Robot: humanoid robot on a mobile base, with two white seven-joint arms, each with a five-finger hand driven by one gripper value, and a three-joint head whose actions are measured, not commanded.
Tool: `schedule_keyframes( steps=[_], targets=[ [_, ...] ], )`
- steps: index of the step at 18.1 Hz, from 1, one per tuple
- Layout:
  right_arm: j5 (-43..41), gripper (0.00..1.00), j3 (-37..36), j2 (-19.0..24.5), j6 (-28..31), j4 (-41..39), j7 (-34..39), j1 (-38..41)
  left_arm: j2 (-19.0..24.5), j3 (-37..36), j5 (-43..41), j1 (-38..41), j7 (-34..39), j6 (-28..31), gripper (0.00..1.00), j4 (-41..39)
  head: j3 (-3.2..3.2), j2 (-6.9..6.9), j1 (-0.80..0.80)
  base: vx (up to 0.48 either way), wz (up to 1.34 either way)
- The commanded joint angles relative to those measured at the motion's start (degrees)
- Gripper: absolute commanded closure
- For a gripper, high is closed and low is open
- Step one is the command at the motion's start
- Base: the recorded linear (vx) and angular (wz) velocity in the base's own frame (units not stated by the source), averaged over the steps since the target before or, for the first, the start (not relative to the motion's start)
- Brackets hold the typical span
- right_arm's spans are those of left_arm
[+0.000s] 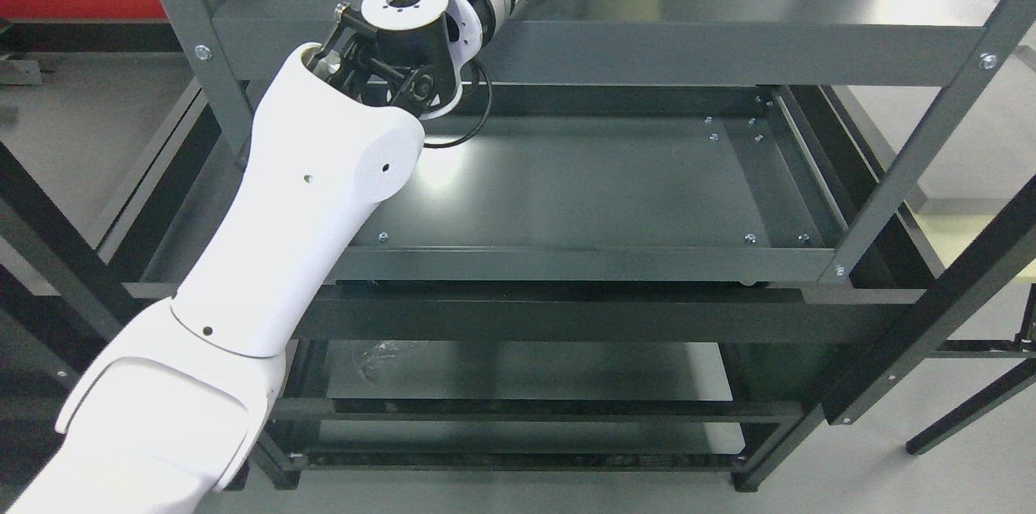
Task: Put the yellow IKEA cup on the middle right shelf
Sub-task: 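Pull the open left hand back from the cup toward the robot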
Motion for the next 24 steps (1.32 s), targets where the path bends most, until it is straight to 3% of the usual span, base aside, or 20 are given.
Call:
schedule_keyframes(
  steps=[1, 13, 18, 24],
  targets=[
    [-1.41, 0.01, 0.97, -1.00, 0.05, 0.00, 0.04, 0.79, 1.00, 6.23, -2.80, -0.89, -0.02, 0.48, 0.02, -5.79, 0.00, 0.00, 0.00, 0.000, 0.00],
    [-1.41, 0.01, 0.97, -1.00, 0.05, 0.00, 0.04, 0.79, 1.00, 17.23, -3.87, -2.65, -2.38, 10.06, 0.02, -17.83, 0.00, 0.00, 0.00, 0.000, 0.00],
    [-1.41, 0.01, 0.97, -1.00, 0.05, 0.00, 0.04, 0.79, 1.00, 16.70, -0.97, -2.04, -18.45, 14.81, 0.02, -18.10, 0.00, 0.00, 0.00, 0.000, 0.00],
    [-1.41, 0.01, 0.97, -1.00, 0.05, 0.00, 0.04, 0.79, 1.00, 10.30, -0.26, 2.08, -45.78, 15.08, 0.02, -18.01, 0.00, 0.00, 0.00, 0.000, 0.00]
  ],
)
